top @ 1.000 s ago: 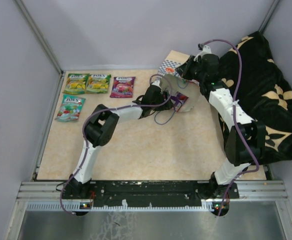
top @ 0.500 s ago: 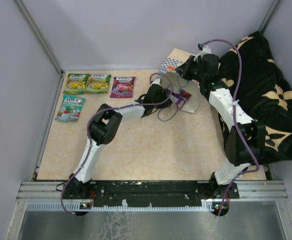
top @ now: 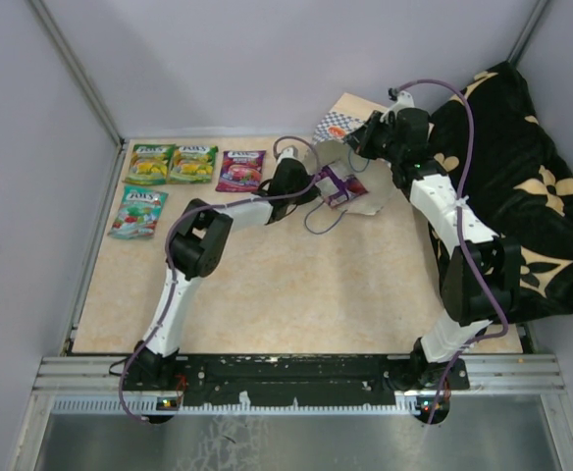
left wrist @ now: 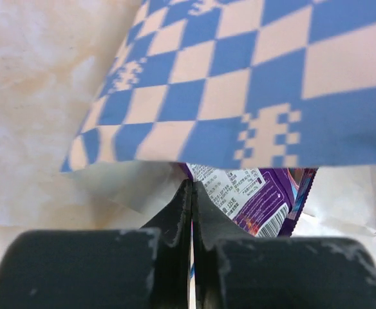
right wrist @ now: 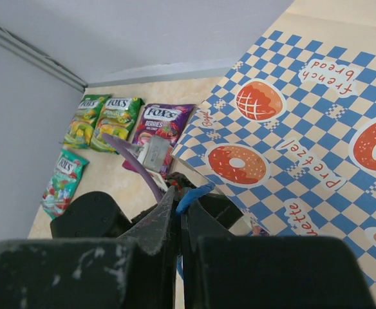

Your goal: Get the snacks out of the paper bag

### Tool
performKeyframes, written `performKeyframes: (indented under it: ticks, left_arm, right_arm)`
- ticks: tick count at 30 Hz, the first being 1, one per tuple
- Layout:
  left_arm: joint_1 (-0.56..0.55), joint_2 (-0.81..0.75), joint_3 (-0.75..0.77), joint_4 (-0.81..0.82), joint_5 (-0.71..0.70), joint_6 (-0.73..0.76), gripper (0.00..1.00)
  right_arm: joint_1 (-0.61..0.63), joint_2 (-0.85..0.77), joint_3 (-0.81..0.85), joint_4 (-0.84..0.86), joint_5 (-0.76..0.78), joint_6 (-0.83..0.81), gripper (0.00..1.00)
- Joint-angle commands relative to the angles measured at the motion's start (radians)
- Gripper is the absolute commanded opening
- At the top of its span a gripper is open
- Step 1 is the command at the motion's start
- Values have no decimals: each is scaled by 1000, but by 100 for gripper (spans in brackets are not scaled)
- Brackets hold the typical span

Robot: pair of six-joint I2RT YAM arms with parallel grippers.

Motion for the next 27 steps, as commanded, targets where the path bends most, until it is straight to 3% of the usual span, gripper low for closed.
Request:
performKeyframes:
  ticks: [1,7,14,21,27]
  left_arm:
    - [14,-92,-65,69,-3,29,0]
    - [9,-242,-211,118,113,58,0]
    - [12,-605,-596,238,297,71,0]
    - [49,-1090,-869,-5,163,129,0]
    - [152,-1375,-982,-193,115,152,0]
  right_arm:
    - [-23,-5,7,76,-6,-6,0]
    - [-25,38,26,68,46,-4,0]
    - [-40,83,72,23,91,-37,0]
    - [-12,39,36,19,81,-36,0]
    - [187,-83,-46,3,167,-88,0]
